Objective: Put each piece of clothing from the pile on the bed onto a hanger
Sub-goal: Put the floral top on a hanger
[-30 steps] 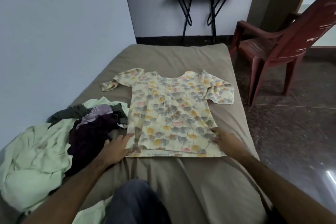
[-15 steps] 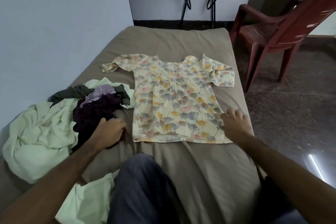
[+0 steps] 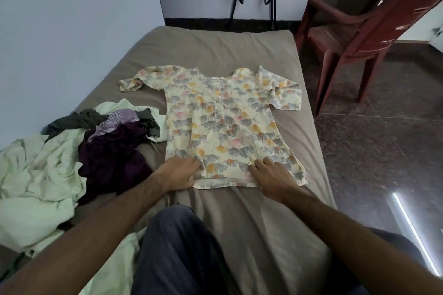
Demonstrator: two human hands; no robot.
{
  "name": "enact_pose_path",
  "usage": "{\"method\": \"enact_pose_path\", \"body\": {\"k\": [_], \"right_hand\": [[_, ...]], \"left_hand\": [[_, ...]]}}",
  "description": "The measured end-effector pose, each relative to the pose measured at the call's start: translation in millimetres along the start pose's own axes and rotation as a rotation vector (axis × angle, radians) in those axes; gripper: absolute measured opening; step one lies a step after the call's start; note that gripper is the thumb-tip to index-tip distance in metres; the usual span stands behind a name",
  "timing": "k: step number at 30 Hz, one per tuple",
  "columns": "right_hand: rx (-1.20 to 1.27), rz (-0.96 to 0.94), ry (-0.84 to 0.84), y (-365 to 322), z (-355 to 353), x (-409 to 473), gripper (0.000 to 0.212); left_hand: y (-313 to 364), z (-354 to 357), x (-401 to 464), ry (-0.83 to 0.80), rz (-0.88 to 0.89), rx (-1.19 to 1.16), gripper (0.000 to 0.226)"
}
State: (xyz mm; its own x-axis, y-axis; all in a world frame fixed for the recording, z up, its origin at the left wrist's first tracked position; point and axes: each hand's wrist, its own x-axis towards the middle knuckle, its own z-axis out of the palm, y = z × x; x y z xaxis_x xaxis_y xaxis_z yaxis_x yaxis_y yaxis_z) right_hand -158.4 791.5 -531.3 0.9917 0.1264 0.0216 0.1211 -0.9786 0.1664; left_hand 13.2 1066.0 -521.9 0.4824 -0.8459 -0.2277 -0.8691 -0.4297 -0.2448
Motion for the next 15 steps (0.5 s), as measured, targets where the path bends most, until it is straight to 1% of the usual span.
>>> {"method": "enact_pose_path", "body": {"k": [4, 6, 8, 10, 11, 12, 14, 15], "right_hand": [[-0.022, -0.092, -0.011, 9, 5, -5, 0.036], [-0.031, -0.092, -0.053, 11, 1, -7, 0.043], [-0.027, -0.009, -0.115, 16, -5, -8, 0.052], [-0.041, 0.081, -0.144, 25, -11, -11, 0.052], [-0.046, 0.104, -0.14, 31, -13, -14, 0.051], [-0.046, 0.119, -0.136, 38, -13, -18, 0.05], [-0.028, 0.106, -0.097, 51, -19, -27, 0.045], [0.003, 0.082, -0.069, 58, -22, -31, 0.04]], "left_hand": [[2, 5, -6, -0.051, 0.009, -0.06, 0.065], [0, 4, -14, -0.052, 0.012, -0.039, 0.068], [-5, 8, -25, 0.055, 0.008, 0.003, 0.07], [-17, 13, -36, 0.137, 0.0, 0.054, 0.077], [-25, 16, -43, 0.146, -0.006, 0.063, 0.078], [-32, 17, -51, 0.147, 0.001, 0.067, 0.072], [-49, 19, -69, 0.136, 0.023, 0.076, 0.052], [-57, 21, -77, 0.136, 0.018, 0.065, 0.049]]}}
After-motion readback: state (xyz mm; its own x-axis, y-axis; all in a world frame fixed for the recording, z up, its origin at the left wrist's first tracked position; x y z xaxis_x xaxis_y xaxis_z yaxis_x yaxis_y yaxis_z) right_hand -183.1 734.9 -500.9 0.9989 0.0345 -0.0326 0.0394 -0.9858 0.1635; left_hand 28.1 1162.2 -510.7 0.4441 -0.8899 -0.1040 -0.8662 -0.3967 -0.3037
